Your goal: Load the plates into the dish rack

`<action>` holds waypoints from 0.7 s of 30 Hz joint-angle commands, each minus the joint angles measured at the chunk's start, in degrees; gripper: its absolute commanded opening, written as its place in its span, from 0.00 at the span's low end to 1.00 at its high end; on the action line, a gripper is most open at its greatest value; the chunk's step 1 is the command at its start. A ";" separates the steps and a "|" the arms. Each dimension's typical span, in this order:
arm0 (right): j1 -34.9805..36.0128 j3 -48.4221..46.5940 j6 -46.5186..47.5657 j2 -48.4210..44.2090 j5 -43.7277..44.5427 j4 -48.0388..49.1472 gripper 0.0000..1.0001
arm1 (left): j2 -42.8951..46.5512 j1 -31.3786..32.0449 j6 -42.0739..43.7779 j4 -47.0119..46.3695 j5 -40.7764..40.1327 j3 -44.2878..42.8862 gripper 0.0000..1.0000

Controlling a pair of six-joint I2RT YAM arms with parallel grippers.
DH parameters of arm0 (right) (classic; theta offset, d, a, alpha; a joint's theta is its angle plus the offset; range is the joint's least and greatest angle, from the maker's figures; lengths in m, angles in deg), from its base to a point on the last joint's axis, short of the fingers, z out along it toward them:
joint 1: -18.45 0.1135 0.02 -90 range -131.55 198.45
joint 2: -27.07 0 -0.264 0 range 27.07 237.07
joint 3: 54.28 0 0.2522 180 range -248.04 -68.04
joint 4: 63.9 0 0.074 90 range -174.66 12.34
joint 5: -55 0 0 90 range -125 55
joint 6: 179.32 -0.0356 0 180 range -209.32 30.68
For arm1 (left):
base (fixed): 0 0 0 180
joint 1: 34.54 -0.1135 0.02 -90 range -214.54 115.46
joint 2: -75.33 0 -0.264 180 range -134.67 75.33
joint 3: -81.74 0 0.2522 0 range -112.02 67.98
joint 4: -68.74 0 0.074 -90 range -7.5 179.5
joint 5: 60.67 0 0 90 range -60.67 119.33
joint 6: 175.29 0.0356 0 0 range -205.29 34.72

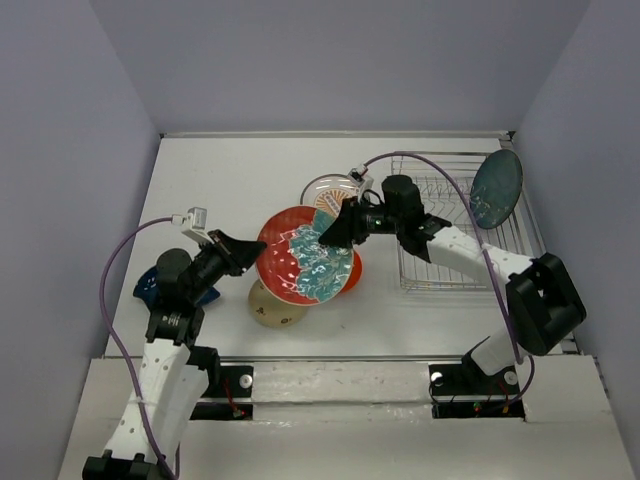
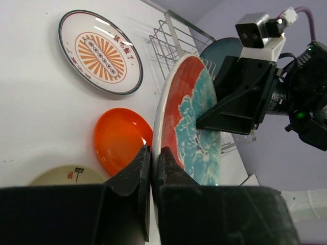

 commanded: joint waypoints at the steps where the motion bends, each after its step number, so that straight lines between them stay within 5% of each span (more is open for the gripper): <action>1: 0.10 3.71 -5.37 -4.11 -12.81 10.50 0.18 | 0.45 0.86 -2.80 -13.66 3.61 -5.76 0.05; 3: 0.10 4.33 -7.48 -4.90 -15.53 12.44 0.07 | -0.08 1.12 -1.84 -13.75 3.61 -6.11 0.06; 5: 0.10 4.60 -8.53 -5.60 -16.07 12.97 0.07 | -1.04 1.12 -0.52 -11.39 3.35 -6.64 0.12; 9: -2.96 4.16 -10.38 -9.46 -13.18 12.89 0.07 | -2.01 1.21 6.59 -3.32 1.59 -10.23 0.68; 11: -7.09 3.81 -11.35 -12.45 -11.34 12.45 0.07 | -1.75 1.21 9.60 -0.22 0.97 -11.29 0.83; 12: -9.10 3.29 -11.79 -13.42 -10.03 12.01 0.07 | -1.40 1.30 12.56 2.75 0.27 -12.25 0.99; 19: -27.83 -2.32 -6.47 -21.94 1.74 -1.22 0.07 | 2.20 5.34 20.40 10.86 -7.81 -10.95 0.99; 21: -29.51 -5.40 -1.35 -22.91 16.07 -7.21 0.07 | 3.43 6.56 20.85 11.74 -10.53 -8.67 0.99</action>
